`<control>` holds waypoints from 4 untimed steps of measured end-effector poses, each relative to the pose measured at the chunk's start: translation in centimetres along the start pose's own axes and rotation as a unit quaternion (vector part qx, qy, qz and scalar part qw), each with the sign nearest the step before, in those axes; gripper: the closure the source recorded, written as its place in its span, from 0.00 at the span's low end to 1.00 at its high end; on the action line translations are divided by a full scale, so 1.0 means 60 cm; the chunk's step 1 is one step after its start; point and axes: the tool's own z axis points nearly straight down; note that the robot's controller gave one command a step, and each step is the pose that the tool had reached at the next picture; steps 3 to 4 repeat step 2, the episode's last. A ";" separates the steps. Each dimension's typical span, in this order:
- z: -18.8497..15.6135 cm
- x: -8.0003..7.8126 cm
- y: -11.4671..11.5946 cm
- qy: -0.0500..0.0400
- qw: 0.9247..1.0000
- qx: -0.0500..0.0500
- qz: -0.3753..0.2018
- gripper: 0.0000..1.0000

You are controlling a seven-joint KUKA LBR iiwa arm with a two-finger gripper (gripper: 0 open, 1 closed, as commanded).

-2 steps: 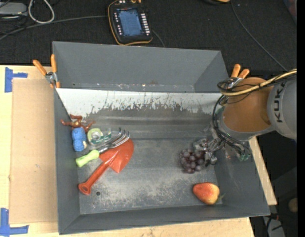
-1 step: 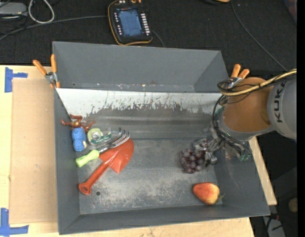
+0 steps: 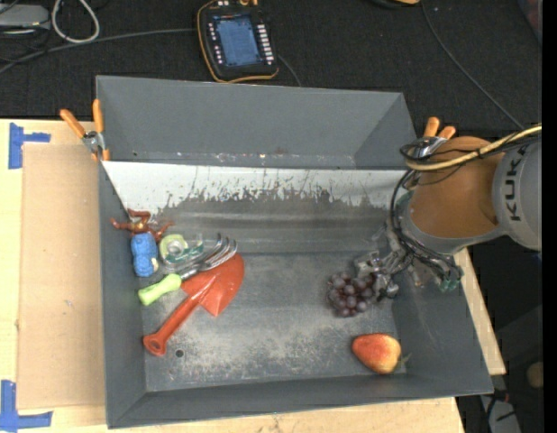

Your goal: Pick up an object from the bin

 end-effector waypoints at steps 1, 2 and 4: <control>-0.032 0.002 0.003 0.003 1.000 -0.002 0.000 1.00; -0.102 0.000 0.003 0.002 1.000 -0.002 0.001 1.00; -0.102 0.000 0.003 0.002 1.000 -0.002 0.001 1.00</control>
Offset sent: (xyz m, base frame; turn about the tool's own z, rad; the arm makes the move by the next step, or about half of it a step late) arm 0.0001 0.0004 0.0812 0.0002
